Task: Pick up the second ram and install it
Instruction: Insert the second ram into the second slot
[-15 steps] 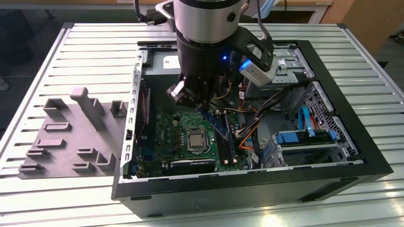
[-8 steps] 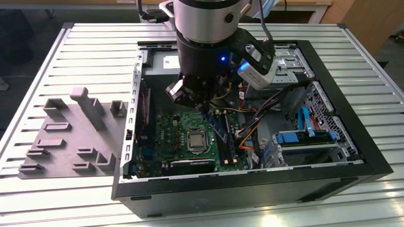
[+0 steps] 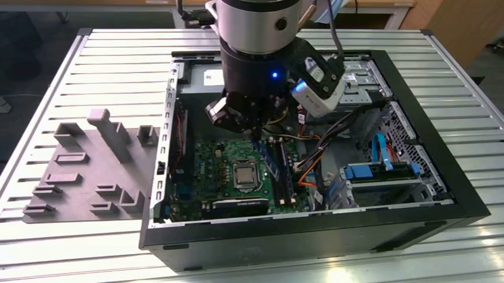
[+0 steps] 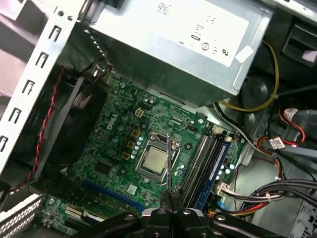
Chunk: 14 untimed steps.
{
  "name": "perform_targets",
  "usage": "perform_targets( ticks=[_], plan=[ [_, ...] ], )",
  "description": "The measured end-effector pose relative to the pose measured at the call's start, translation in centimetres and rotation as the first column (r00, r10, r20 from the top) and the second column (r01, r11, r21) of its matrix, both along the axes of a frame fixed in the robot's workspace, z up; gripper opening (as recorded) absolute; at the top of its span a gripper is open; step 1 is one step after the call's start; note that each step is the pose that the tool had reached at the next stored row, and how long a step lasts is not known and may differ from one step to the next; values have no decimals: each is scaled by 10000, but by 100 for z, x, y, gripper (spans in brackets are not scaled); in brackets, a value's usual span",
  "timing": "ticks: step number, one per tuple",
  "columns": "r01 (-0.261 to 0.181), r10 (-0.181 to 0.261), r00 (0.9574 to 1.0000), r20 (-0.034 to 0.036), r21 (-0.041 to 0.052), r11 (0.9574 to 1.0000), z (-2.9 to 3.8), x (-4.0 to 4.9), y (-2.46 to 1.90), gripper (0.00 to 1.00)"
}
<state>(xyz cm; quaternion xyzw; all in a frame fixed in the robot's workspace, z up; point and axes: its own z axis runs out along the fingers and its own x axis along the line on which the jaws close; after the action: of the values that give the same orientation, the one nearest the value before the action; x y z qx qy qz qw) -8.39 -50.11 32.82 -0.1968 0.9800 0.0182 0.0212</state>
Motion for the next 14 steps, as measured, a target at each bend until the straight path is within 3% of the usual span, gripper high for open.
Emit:
perform_targets(
  ticks=[5, 10, 14],
  plan=[
    [688, -688, 9976, 1, 1, 9976, -3, 0, 0, 11],
    [1345, -1345, 9909, 0, 0, 9909, -5, 0, 0, 11],
    [1400, -1400, 9902, 0, 0, 9902, -5, 0, 0, 11]
  ],
)
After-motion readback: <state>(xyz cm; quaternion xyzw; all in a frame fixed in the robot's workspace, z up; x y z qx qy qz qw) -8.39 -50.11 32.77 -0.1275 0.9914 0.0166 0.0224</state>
